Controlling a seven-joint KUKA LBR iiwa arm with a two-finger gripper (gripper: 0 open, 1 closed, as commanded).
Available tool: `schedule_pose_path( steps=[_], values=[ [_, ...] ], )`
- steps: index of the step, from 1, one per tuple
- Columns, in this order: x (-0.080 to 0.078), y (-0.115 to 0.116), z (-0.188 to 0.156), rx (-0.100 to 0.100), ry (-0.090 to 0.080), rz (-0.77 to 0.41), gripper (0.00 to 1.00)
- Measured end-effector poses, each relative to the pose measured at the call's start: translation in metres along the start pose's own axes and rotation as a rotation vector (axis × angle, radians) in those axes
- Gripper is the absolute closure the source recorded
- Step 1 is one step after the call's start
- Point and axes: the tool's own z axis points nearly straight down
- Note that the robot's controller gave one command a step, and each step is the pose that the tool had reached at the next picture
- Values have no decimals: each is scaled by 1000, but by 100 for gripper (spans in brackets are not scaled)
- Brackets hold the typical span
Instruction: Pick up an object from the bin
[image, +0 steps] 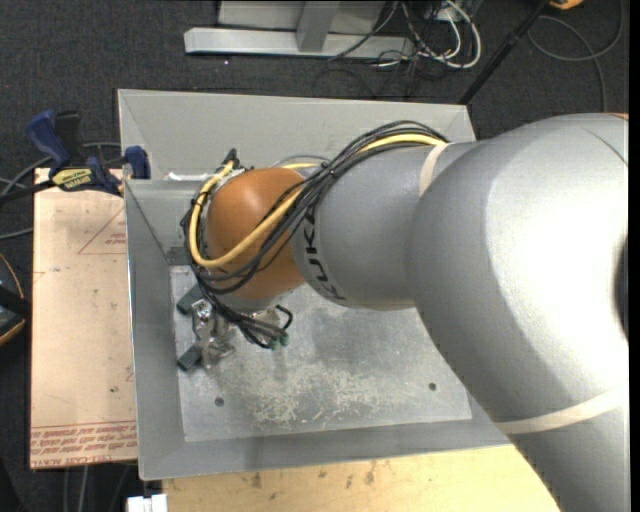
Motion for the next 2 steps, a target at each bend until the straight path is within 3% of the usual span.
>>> schedule_pose_path(
  steps=[1,2],
  values=[
    [0,0,0,0,0,0,100],
    [8,-4,-38,-4,39,-10,100]
  ],
)
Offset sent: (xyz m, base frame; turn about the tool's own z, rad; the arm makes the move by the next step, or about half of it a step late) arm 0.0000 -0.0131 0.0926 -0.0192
